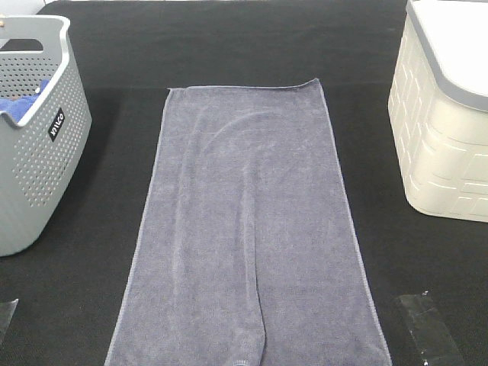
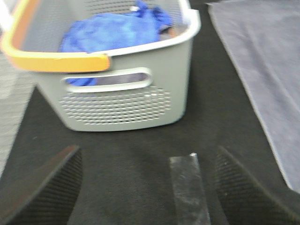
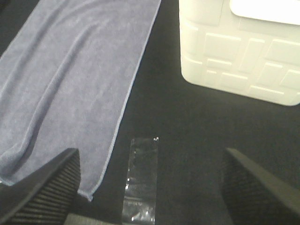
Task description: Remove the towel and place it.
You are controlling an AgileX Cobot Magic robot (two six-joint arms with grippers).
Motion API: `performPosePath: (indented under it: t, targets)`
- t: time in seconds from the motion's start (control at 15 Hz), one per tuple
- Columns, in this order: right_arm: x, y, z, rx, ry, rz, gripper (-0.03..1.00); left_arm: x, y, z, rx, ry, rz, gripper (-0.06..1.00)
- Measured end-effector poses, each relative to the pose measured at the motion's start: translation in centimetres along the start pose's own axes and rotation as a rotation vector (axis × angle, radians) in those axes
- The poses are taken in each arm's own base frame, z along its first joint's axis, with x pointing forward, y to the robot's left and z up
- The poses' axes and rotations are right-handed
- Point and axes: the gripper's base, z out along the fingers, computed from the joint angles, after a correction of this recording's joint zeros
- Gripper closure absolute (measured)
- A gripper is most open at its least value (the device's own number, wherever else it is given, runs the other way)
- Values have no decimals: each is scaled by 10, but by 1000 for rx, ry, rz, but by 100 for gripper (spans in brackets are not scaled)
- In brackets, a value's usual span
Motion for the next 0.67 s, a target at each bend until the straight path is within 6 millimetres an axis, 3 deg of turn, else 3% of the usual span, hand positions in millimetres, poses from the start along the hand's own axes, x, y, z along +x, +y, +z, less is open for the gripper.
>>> performPosePath:
  t: [0.67]
  targets:
    - [8,4,-8,-18,-78,-4,21,0,0,-1,-58,0,-26,21]
